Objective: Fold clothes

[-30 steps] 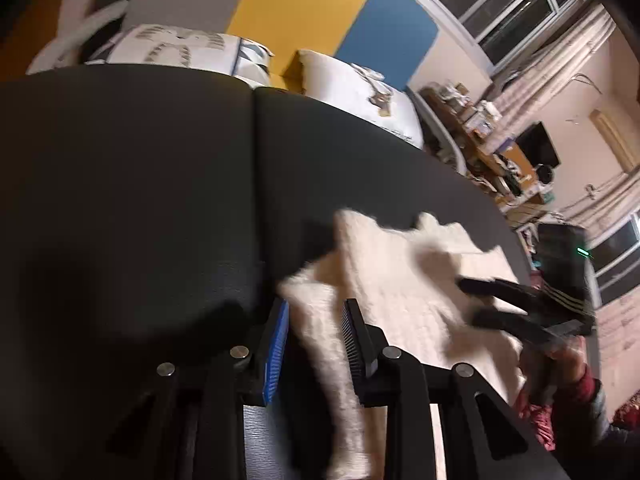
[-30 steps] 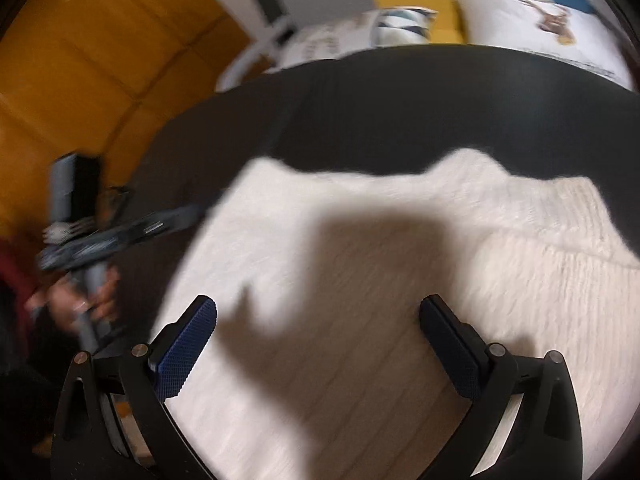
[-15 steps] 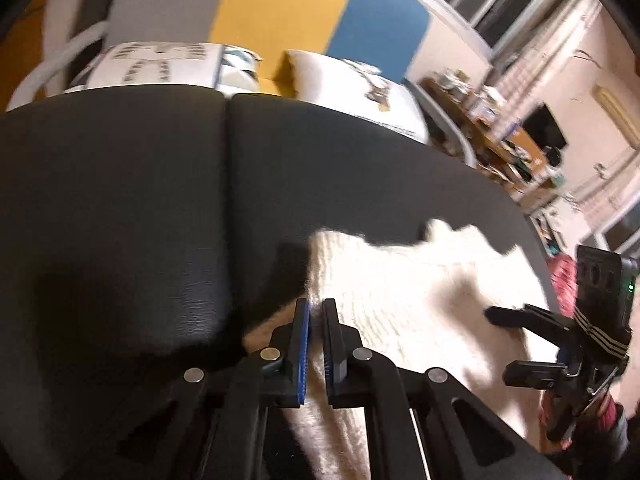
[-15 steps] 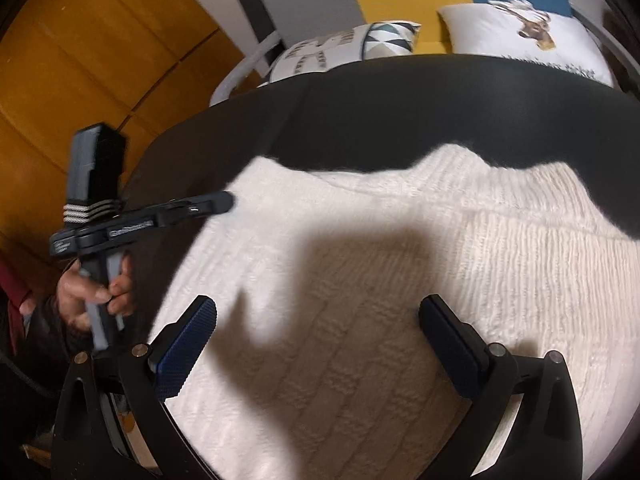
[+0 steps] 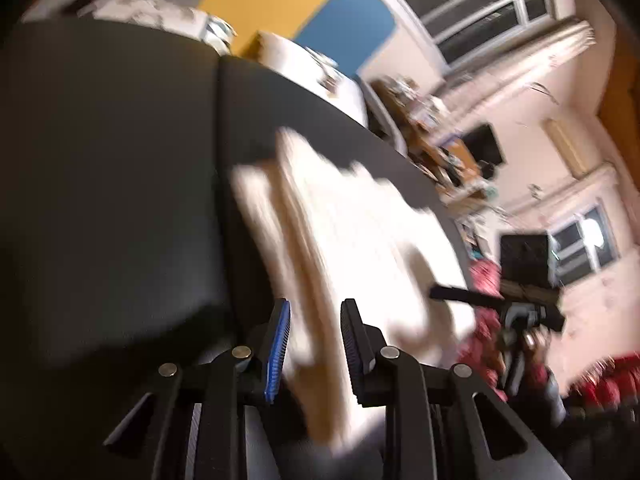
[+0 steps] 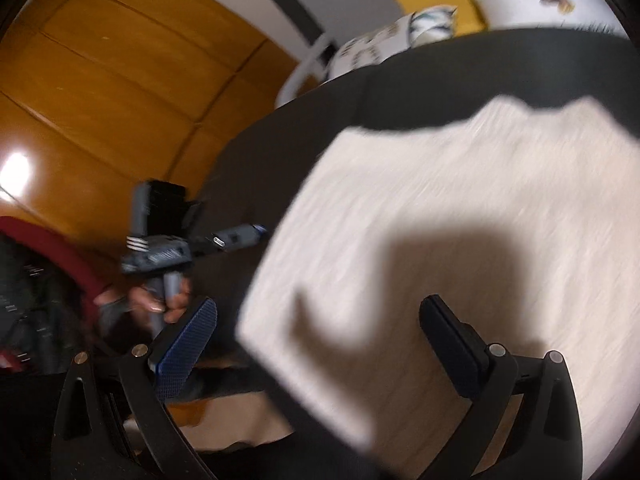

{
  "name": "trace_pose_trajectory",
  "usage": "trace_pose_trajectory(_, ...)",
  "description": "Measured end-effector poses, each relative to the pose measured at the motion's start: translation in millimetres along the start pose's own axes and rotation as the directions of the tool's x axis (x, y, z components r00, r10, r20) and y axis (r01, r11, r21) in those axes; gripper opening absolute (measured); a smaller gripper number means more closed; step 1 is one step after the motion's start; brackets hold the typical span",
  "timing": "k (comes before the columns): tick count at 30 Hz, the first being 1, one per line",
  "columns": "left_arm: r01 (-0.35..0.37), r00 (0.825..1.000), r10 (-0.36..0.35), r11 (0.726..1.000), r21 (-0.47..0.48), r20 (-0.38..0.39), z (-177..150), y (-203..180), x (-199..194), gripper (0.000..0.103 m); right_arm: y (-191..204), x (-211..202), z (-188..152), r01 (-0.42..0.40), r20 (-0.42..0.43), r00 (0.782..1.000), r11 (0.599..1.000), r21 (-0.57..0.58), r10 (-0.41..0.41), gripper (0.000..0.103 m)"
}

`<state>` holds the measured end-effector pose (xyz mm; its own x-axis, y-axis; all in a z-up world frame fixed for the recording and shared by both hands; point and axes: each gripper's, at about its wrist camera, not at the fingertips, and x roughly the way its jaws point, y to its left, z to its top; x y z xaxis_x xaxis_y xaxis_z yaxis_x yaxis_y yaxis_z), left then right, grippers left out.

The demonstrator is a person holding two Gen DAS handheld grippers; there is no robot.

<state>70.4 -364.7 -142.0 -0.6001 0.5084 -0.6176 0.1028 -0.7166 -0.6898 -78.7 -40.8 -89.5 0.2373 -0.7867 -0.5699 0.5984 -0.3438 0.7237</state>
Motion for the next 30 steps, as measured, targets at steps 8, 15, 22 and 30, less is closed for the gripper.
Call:
trace_pose_trajectory(8, 0.092, 0.995, -0.09, 0.995, 0.046, -0.032, -48.6, -5.6, 7.9, 0.032, 13.2, 20.6, -16.3, -0.035, -0.085, 0.996, 0.999, 0.032, 0.038, 0.103)
trace_pose_trajectory(15, 0.126, 0.992, -0.119, 0.974, 0.191, -0.047, -52.3, -27.3, 21.3, 0.017, 11.9, 36.4, -8.2, 0.088, -0.087, 0.993, 0.995, 0.046, -0.084, 0.103)
trace_pose_trajectory(22, 0.02, 0.999, -0.011, 0.981, 0.191, -0.049, -62.1, -13.7, 19.8, 0.005, 10.2, 48.4, 0.5, 0.237, -0.076, 0.969, 0.971, 0.021, -0.235, 0.103)
trace_pose_trajectory(30, -0.014, 0.995, 0.001, 0.991, 0.136, 0.097, -37.3, -31.6, -12.1, 0.025, 19.8, 24.7, -0.5, 0.202, -0.019, 0.979, 0.979, 0.002, -0.202, 0.103)
